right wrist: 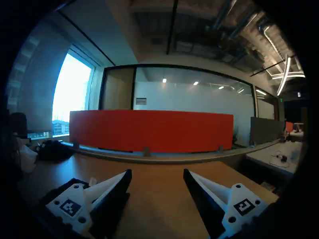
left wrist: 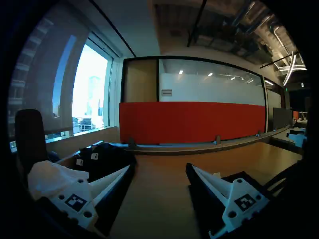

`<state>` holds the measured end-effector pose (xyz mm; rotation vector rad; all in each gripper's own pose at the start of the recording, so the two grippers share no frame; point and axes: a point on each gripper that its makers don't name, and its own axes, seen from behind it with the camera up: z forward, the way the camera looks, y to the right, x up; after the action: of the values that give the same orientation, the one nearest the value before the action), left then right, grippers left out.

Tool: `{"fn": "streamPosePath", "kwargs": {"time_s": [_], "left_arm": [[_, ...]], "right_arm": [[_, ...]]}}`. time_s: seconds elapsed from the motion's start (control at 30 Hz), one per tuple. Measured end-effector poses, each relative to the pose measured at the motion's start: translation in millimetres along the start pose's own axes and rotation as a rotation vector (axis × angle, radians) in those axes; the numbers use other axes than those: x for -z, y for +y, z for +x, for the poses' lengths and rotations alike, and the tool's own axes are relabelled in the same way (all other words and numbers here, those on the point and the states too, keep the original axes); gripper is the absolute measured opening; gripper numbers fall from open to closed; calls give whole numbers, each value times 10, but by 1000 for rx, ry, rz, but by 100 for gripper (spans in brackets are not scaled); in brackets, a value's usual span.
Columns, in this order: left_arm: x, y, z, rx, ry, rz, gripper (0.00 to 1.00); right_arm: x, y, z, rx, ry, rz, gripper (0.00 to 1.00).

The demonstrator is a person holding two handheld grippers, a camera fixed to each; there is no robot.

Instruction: Fold towel

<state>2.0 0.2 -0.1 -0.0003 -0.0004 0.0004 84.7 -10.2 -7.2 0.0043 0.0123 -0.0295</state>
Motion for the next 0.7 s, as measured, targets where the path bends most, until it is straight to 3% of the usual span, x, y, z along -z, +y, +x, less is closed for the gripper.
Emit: {"fn": "streamPosePath", "kwargs": {"time_s": [0.23, 0.47, 0.7], "left_arm": [[23, 11, 345, -2, -13, 1, 94], [8, -13, 570, 25, -30, 14, 95], [-21, -37, 769, 8, -33, 17, 95]], "right_arm": [[50, -18, 445, 14, -5, -10, 100], [46, -82, 684, -20, -37, 11, 100], [10, -124, 868, -3, -42, 33, 100]]}}
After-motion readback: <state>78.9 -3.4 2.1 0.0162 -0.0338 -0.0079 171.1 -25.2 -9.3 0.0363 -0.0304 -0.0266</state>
